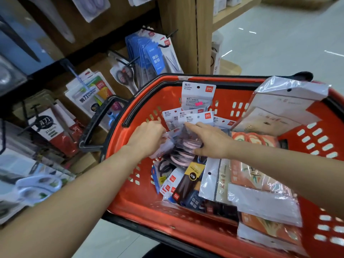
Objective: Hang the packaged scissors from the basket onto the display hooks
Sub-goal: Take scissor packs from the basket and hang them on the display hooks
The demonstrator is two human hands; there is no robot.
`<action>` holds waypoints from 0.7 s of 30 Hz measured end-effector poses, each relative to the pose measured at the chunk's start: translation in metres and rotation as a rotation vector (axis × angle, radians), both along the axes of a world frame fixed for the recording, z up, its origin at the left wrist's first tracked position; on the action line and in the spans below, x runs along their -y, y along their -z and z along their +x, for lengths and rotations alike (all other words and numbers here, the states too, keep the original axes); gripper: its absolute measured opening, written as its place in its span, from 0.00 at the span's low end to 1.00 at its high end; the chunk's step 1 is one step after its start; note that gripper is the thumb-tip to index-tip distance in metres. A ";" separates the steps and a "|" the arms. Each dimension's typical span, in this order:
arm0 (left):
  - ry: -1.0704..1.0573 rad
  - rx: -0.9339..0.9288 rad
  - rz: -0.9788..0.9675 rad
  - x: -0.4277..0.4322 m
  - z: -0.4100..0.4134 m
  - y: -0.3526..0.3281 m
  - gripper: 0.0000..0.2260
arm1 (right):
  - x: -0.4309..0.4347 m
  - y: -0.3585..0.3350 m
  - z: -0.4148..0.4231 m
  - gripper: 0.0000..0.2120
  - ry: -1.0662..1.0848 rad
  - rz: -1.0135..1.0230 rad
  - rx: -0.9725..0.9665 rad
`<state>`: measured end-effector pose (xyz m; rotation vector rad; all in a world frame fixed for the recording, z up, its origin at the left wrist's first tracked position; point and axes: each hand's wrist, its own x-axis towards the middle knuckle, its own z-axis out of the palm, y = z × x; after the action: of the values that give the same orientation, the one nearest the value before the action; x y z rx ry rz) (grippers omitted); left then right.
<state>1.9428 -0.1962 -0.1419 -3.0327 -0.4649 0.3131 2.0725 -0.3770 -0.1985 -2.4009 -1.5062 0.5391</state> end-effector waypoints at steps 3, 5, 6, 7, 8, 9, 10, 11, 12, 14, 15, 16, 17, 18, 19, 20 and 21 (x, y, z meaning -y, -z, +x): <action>-0.098 0.128 -0.118 0.000 -0.001 -0.005 0.15 | -0.003 0.003 0.001 0.47 0.057 0.065 -0.178; -0.166 0.224 -0.174 0.002 -0.005 -0.011 0.19 | -0.003 0.002 -0.004 0.50 0.087 0.130 -0.311; -0.213 0.259 -0.205 0.004 -0.008 -0.016 0.20 | -0.003 0.000 -0.007 0.52 0.086 0.176 -0.375; -0.262 0.299 -0.257 0.006 -0.010 -0.021 0.20 | -0.004 -0.003 -0.011 0.55 0.073 0.221 -0.426; -0.322 0.351 -0.324 0.008 -0.011 -0.027 0.18 | -0.005 -0.006 -0.016 0.58 0.052 0.261 -0.460; -0.396 0.423 -0.405 0.008 -0.010 -0.032 0.17 | -0.007 -0.008 -0.020 0.60 0.030 0.298 -0.483; -0.488 0.514 -0.525 0.008 -0.008 -0.041 0.15 | -0.009 -0.009 -0.024 0.62 0.012 0.336 -0.502; -0.577 0.611 -0.662 0.007 -0.006 -0.049 0.15 | -0.010 -0.011 -0.029 0.63 0.010 0.372 -0.520; -0.659 0.692 -0.808 0.008 -0.002 -0.057 0.15 | -0.012 -0.013 -0.033 0.63 0.028 0.411 -0.534; -0.797 0.779 -1.066 0.011 0.006 -0.071 0.11 | -0.014 -0.018 -0.040 0.61 0.114 0.505 -0.548; -0.859 0.793 -1.165 0.014 0.009 -0.077 0.08 | -0.014 -0.022 -0.043 0.58 0.173 0.564 -0.553; -0.919 0.802 -1.247 0.018 0.012 -0.084 0.05 | -0.013 -0.025 -0.044 0.55 0.232 0.629 -0.551; -0.968 0.804 -1.326 0.021 0.014 -0.090 0.05 | -0.013 -0.029 -0.044 0.52 0.280 0.690 -0.537; -1.009 0.800 -1.401 0.021 0.015 -0.095 0.05 | -0.013 -0.032 -0.043 0.48 0.313 0.741 -0.517; -1.037 0.793 -1.474 0.019 0.016 -0.098 0.07 | -0.012 -0.036 -0.041 0.46 0.333 0.777 -0.500; -1.057 0.774 -1.533 0.019 0.017 -0.102 0.08 | -0.012 -0.038 -0.038 0.43 0.343 0.803 -0.481; -1.072 0.746 -1.576 0.018 0.017 -0.105 0.10 | -0.012 -0.041 -0.037 0.40 0.344 0.823 -0.454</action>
<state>1.9603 -0.2147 -0.0371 -3.4119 -3.1720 -0.9731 2.0359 -0.3653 -0.1577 -1.6795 -0.8491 0.2725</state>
